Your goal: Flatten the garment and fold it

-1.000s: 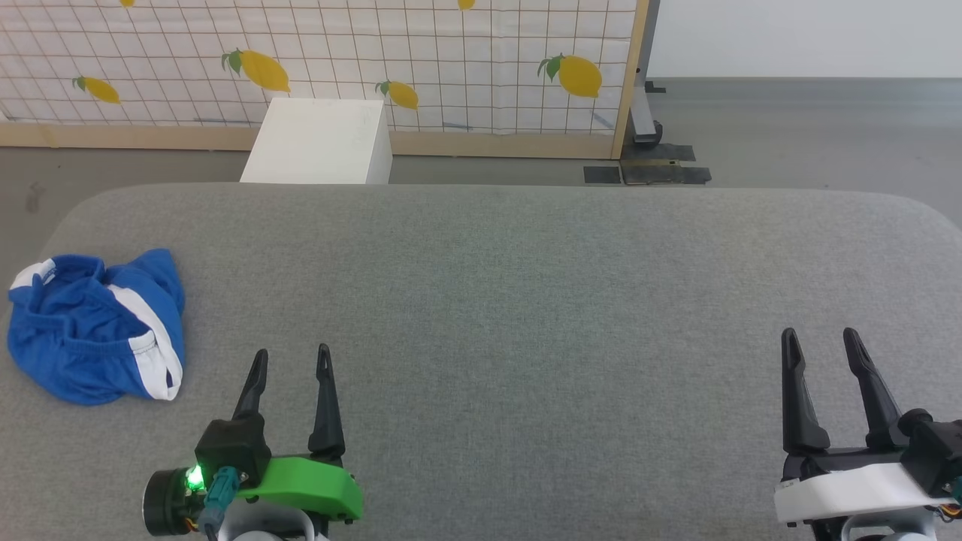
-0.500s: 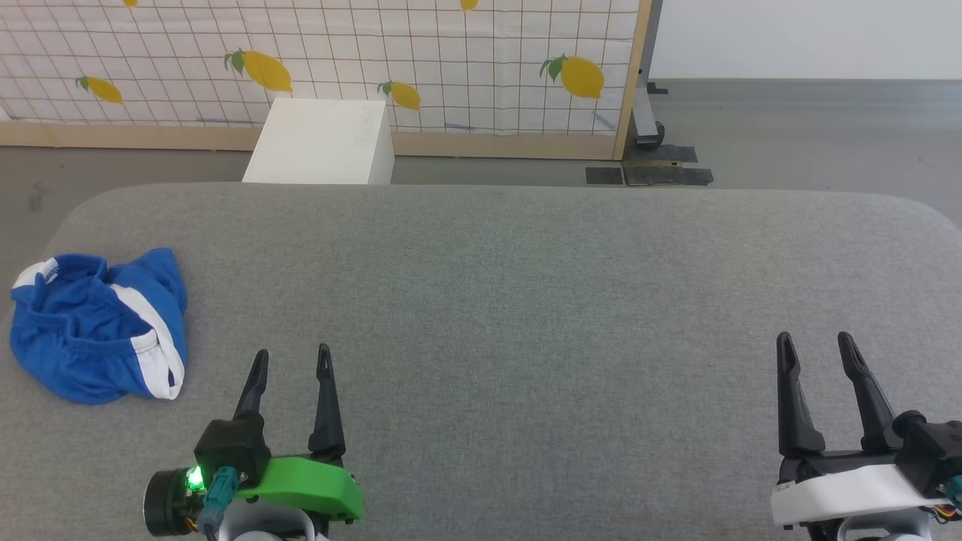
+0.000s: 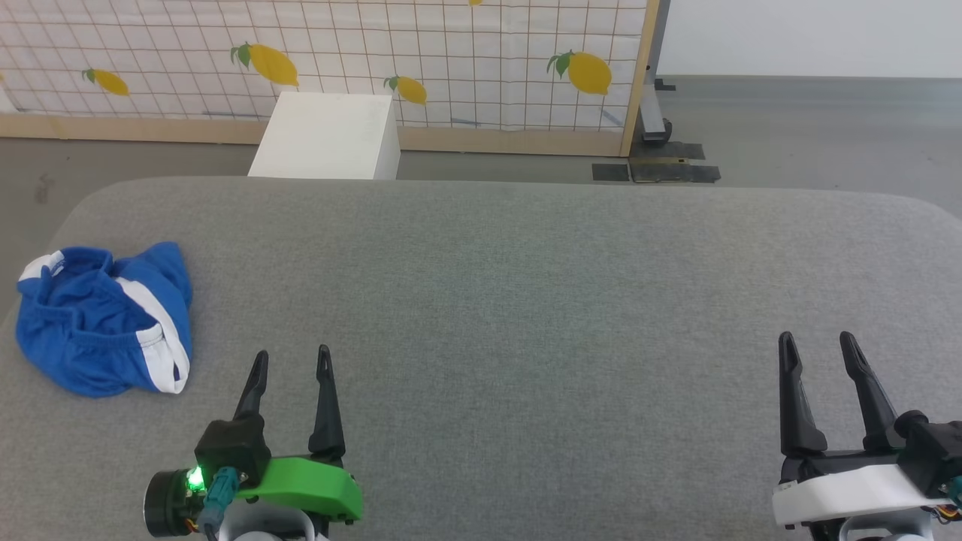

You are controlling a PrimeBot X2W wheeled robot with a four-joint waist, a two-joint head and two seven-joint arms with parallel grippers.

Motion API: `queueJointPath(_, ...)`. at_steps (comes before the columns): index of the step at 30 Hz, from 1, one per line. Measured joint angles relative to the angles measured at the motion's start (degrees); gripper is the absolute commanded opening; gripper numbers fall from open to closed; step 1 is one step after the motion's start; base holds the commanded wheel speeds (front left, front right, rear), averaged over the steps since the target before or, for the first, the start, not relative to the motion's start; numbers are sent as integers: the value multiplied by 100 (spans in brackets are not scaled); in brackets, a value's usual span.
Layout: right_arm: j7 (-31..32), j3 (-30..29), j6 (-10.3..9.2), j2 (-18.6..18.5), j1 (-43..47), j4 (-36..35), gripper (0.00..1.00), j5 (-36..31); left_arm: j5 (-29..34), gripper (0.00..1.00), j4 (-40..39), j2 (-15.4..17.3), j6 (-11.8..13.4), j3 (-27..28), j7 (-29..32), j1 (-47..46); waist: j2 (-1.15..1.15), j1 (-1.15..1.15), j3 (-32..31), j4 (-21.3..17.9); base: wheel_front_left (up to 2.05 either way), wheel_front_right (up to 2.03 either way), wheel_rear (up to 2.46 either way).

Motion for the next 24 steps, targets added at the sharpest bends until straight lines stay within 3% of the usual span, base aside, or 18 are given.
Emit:
queueJointPath(12,-3,-53,0,1,1,-111,100,-93,-9,100,57,-12,-3,13,-3,-106,0,0,82,516,0,0,0)
queueJointPath(19,-3,-89,0,2,0,-191,100,-151,-67,100,51,-14,49,75,-7,-130,0,0,137,1081,0,0,0)
queueJointPath(20,-3,-66,0,3,-1,-190,100,-168,-59,100,44,-15,51,107,-7,-155,0,0,162,1376,0,0,0)
queueJointPath(24,-3,-42,0,3,-2,-196,100,-192,-65,100,32,-15,73,179,-7,-170,0,0,186,1743,0,0,0)
